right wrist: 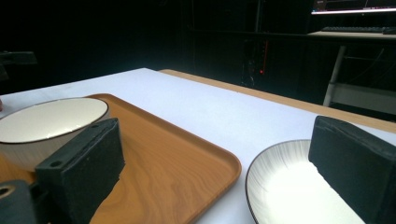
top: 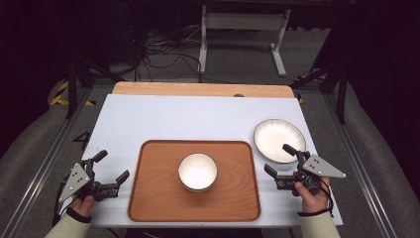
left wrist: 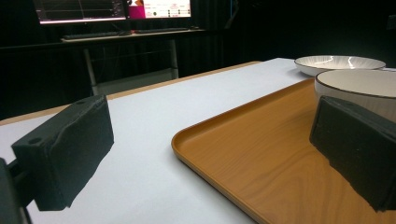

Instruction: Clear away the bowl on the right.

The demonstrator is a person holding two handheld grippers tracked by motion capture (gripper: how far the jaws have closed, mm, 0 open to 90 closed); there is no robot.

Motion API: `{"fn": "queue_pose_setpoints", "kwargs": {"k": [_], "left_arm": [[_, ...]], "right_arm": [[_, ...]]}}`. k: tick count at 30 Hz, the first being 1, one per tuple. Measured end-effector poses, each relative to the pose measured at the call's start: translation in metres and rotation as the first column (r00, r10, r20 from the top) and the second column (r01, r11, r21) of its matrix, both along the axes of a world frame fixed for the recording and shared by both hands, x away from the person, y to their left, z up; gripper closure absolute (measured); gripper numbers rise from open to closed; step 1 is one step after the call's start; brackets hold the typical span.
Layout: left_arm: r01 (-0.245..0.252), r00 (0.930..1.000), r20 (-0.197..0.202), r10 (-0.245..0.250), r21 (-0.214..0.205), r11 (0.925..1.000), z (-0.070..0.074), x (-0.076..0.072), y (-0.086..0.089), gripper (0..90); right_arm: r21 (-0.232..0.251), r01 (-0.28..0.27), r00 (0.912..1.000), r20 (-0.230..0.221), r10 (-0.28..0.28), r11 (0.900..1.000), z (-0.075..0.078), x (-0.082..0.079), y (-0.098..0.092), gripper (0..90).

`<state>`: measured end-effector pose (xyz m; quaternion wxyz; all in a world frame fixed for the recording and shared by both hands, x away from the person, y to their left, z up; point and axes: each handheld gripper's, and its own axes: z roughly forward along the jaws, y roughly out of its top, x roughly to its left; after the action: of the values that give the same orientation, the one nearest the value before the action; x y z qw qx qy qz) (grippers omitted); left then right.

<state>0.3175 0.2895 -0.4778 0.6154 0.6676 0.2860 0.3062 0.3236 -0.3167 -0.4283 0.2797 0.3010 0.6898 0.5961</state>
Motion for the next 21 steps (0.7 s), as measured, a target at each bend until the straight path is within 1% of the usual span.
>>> {"fn": "queue_pose_setpoints", "kwargs": {"k": [6, 7, 13, 15, 16, 21], "left_arm": [[0.0, 1.0, 0.0, 0.0, -0.001, 1.0, 0.0, 0.0, 0.0, 0.2], [0.0, 1.0, -0.001, 0.0, -0.001, 1.0, 0.0, 0.0, 0.0, 0.2], [0.0, 1.0, 0.0, 0.0, -0.001, 1.0, 0.0, 0.0, 0.0, 0.2], [0.0, 1.0, 0.0, 0.0, 0.0, 1.0, 0.0, 0.0, 0.0, 0.2], [0.0, 1.0, 0.0, 0.0, -0.001, 1.0, 0.0, 0.0, 0.0, 0.2], [0.0, 1.0, 0.0, 0.0, -0.001, 1.0, 0.0, 0.0, 0.0, 0.2]], "right_arm": [[-0.011, 0.012, 0.9999, -0.002, -0.012, 0.9999, -0.01, -0.001, -0.002, 3.8], [-0.012, 0.021, 0.9998, -0.006, -0.021, 0.9997, -0.012, -0.001, -0.003, 3.8], [-0.014, 0.025, 0.9993, -0.026, -0.025, 0.9996, -0.022, -0.003, -0.005, 3.0], [-0.006, 0.032, 0.9989, -0.035, -0.032, 0.9995, -0.026, -0.003, -0.006, 3.0], [-0.014, 0.036, 0.9986, -0.039, -0.036, 0.9993, -0.027, -0.003, -0.006, 3.0], [-0.039, 0.037, 0.9987, -0.033, -0.038, 0.9986, -0.028, -0.004, -0.003, 3.0]]}}
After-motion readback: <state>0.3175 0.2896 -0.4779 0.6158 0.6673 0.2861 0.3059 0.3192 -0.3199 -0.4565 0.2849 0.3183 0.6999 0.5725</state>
